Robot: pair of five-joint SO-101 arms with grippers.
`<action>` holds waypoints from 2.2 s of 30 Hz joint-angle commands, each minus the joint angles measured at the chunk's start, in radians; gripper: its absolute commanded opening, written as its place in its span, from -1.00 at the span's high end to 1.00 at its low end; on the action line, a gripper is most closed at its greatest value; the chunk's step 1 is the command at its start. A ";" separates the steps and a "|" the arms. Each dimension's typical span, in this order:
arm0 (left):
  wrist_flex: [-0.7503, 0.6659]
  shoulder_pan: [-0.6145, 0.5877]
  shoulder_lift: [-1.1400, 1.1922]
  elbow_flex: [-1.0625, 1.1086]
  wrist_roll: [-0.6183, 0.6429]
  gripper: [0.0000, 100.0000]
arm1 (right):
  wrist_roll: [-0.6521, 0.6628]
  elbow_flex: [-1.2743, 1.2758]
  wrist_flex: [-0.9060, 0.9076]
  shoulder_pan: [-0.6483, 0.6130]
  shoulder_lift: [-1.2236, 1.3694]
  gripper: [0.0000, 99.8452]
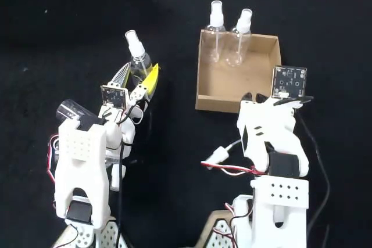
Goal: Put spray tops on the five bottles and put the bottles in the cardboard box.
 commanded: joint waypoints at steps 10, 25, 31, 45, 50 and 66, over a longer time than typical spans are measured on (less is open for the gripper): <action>-0.015 0.018 -0.005 0.010 0.003 0.26 | -0.003 -0.002 -0.026 0.005 -0.016 0.91; -0.057 -0.054 -0.078 0.077 0.002 0.29 | -0.005 -0.002 -0.028 0.005 -0.016 0.91; -0.064 -0.061 -0.265 0.203 0.002 0.29 | -0.005 -0.002 -0.029 0.005 -0.016 0.91; -0.064 -0.085 -0.663 0.605 0.002 0.30 | -0.006 -0.002 -0.026 0.003 -0.016 0.91; -0.064 -0.104 -0.761 0.684 -0.003 0.51 | -0.006 -0.002 -0.025 -0.003 -0.016 0.91; -0.018 -0.329 -0.911 0.797 -0.005 0.95 | -0.006 -0.030 0.074 -0.350 -0.232 0.91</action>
